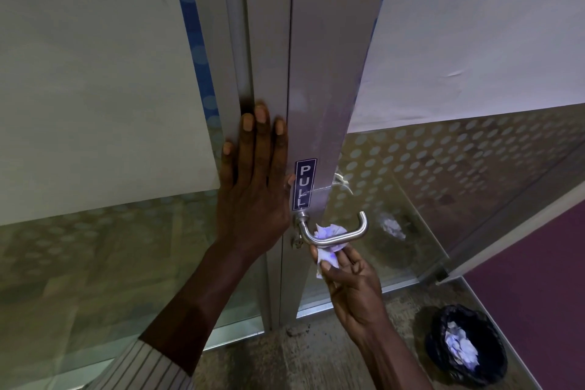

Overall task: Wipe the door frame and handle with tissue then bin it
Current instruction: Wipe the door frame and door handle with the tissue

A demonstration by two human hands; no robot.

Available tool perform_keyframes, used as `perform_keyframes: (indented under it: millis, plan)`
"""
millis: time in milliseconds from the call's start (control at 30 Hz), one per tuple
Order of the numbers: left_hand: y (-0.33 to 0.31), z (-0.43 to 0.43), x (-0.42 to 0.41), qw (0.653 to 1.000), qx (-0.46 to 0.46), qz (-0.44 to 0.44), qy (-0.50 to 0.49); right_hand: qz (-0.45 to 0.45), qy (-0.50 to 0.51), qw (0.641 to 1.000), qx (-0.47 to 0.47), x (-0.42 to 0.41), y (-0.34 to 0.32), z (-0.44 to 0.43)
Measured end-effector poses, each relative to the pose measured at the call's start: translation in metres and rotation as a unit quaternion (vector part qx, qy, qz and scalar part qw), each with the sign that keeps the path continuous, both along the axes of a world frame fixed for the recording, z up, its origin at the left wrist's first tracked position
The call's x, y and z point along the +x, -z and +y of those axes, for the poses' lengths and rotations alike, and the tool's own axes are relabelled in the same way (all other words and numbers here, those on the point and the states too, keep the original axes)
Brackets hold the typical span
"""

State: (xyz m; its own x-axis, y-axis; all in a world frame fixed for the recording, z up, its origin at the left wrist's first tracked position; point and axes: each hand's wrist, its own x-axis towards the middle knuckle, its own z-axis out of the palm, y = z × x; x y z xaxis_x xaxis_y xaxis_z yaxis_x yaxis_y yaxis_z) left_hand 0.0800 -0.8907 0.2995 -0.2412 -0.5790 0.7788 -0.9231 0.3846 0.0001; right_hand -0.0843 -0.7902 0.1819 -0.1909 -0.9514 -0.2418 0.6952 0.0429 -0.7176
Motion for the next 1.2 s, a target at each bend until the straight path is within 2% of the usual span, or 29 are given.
perform_keyframes:
  millis: [133,267,467,533,567,633,700,767,967,1200]
  plan:
    - [0.001,0.0,0.001,1.0,0.0,-0.002,0.001,0.096,0.005,0.995,0.003,-0.019,0.002,0.002]
    - [0.001,-0.001,0.001,1.0,-0.007,-0.005,-0.001,0.131,0.096,0.986,0.04,-0.045,-0.001,-0.003]
    - [0.001,-0.001,0.001,1.0,-0.002,-0.002,0.0,0.289,0.17,0.941,0.047,-0.074,-0.014,-0.023]
    - [0.0,0.0,0.0,1.0,0.0,-0.002,0.002,0.415,0.176,0.892,0.046,-0.072,-0.015,-0.029]
    - [0.0,0.0,0.0,1.0,0.0,-0.001,0.004,0.499,0.173,0.848,0.038,-0.069,-0.016,-0.03]
    - [0.0,0.0,0.001,1.0,0.002,-0.002,0.005,0.655,0.18,0.734,-0.001,-0.063,-0.016,-0.028]
    - [0.0,0.0,0.001,1.0,0.003,-0.003,0.006,0.744,0.175,0.64,-0.078,-0.064,-0.007,-0.023]
    - [0.0,0.0,0.001,1.0,0.002,-0.002,0.007,0.792,0.153,0.578,-0.121,-0.065,0.005,-0.018]
    - [0.0,0.0,0.001,1.0,0.003,-0.002,0.0,0.869,0.095,0.474,-0.109,-0.038,0.018,-0.007]
    - [-0.001,0.0,0.001,1.0,0.009,-0.006,0.005,0.868,0.053,0.463,-0.171,0.01,0.017,-0.012]
